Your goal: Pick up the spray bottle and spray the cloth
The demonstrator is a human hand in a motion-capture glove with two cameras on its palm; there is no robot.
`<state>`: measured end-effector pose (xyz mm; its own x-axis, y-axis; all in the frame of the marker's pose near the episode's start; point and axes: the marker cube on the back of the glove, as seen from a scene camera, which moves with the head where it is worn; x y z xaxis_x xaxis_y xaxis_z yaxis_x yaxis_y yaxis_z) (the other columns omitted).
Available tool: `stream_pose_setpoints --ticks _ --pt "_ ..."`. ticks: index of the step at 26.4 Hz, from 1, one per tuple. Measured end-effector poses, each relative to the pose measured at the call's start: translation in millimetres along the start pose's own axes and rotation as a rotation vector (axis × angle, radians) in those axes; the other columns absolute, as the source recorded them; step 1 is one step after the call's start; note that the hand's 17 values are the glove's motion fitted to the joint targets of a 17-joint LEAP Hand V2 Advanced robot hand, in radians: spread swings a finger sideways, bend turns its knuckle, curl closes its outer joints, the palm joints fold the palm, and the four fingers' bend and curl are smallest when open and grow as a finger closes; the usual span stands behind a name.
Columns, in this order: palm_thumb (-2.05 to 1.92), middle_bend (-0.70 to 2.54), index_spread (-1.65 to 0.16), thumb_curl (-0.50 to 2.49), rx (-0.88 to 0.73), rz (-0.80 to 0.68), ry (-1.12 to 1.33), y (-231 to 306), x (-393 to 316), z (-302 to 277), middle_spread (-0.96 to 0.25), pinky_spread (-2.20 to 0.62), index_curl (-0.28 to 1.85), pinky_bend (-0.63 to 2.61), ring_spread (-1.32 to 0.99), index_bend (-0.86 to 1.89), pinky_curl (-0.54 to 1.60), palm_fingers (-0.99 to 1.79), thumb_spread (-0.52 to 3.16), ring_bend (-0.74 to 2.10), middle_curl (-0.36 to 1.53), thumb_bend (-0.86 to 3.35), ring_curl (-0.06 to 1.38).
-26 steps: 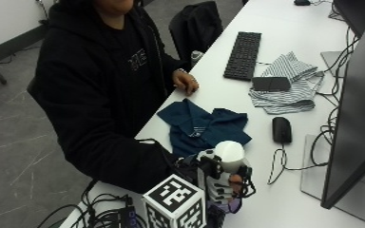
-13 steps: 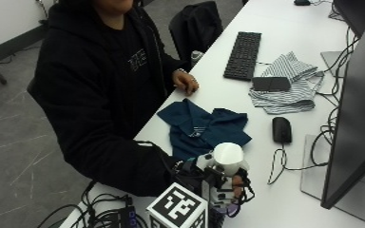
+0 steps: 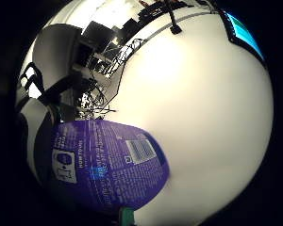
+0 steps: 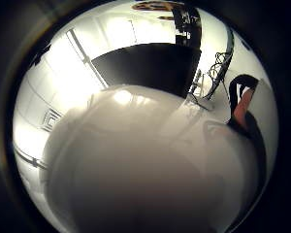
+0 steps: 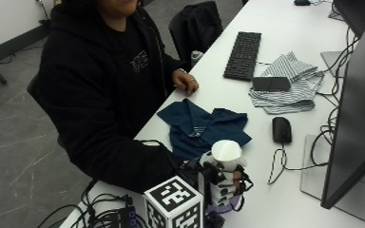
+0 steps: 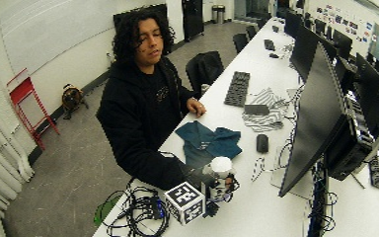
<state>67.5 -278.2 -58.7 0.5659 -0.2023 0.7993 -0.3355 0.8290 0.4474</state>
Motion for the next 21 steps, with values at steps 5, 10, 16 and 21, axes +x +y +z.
stream_pose_setpoints --ticks 5,10,16,21 --pt "0.9 0.52 -0.31 0.66 0.003 -0.004 0.03 9.3 1.2 -9.6 -0.23 -0.3 0.46 0.39 -0.25 0.33 0.38 1.42 0.35 0.57 0.51 -0.04 0.45" --pt "0.9 0.53 -0.31 0.68 0.011 -0.01 0.038 8.6 2.6 -10.5 -0.24 -0.32 0.48 0.39 -0.25 0.35 0.38 1.42 0.32 0.6 0.51 -0.03 0.45" --pt "0.89 0.55 -0.31 0.7 0.004 -0.009 0.039 7.9 1.3 -11.0 -0.24 -0.32 0.5 0.39 -0.25 0.36 0.38 1.41 0.29 0.61 0.51 -0.04 0.46" --pt "0.88 0.56 -0.31 0.72 -0.028 -0.004 0.026 9.1 -2.0 -10.1 -0.24 -0.32 0.52 0.39 -0.25 0.37 0.38 1.4 0.28 0.62 0.51 -0.03 0.46"
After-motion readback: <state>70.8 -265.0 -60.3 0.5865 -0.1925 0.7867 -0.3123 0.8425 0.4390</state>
